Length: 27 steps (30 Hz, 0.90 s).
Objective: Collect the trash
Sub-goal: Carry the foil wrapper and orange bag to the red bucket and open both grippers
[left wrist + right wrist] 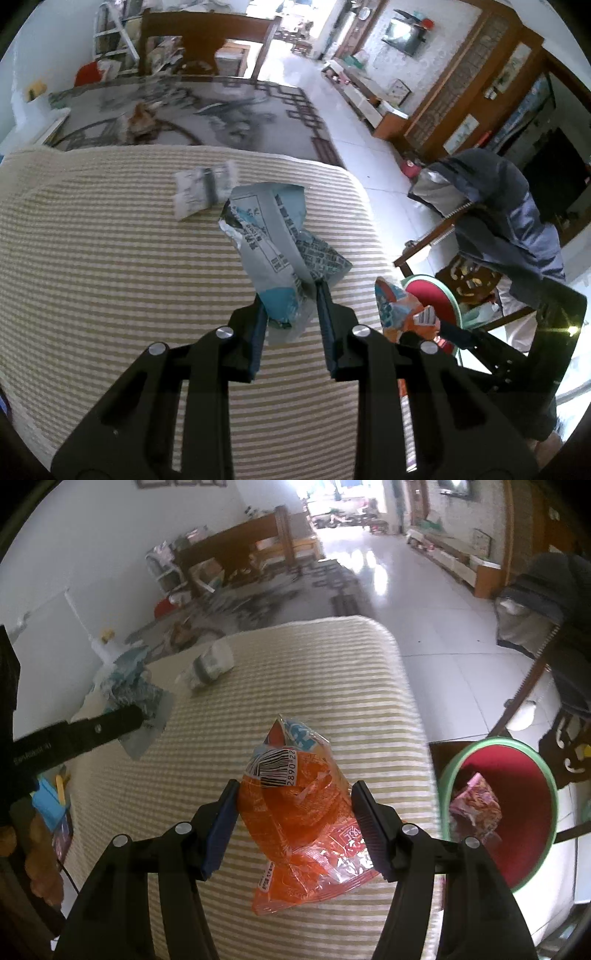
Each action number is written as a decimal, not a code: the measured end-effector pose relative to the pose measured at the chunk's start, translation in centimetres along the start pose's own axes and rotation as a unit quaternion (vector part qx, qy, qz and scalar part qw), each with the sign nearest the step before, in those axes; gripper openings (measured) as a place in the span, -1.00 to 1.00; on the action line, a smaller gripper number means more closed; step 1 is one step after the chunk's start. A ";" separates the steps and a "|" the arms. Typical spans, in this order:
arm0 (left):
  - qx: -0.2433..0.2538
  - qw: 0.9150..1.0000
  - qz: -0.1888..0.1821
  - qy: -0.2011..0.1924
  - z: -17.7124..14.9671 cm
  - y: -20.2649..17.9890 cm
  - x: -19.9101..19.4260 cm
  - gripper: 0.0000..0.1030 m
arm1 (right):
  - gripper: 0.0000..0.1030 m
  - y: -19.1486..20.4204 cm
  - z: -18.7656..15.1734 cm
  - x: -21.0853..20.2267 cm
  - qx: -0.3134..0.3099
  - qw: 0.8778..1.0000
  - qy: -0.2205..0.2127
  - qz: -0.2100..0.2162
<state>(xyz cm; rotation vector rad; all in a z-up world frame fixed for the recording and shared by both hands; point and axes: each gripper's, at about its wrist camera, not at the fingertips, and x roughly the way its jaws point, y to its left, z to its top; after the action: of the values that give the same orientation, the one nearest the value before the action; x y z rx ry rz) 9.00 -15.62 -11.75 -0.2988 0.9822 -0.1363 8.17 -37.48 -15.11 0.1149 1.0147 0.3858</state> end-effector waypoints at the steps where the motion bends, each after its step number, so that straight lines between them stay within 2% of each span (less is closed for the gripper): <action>1: 0.004 1.000 -0.003 0.001 0.1 -0.6 0.2 -0.51 | 0.16 -0.5 0.0 -0.4 0.005 1.000 -0.004 -0.002; 10: 0.055 0.998 -0.029 0.016 0.2 -6.9 2.4 -0.51 | 0.16 -6.2 -0.5 -3.2 0.062 0.997 -0.029 -0.027; 16: 0.091 0.993 -0.054 0.046 -0.4 -11.2 4.8 -0.51 | 0.17 -10.9 -1.5 -5.2 0.112 0.991 -0.045 -0.053; 27: 0.173 0.972 -0.099 0.120 -2.7 -20.5 10.7 -0.51 | 0.17 -19.6 -3.4 -8.3 0.221 0.969 -0.069 -0.089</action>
<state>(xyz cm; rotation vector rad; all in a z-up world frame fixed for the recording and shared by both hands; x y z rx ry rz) 13.10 -38.25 -15.32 -0.0575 1.1462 -0.5308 6.55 -58.99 -15.49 0.4428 0.9499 -0.0177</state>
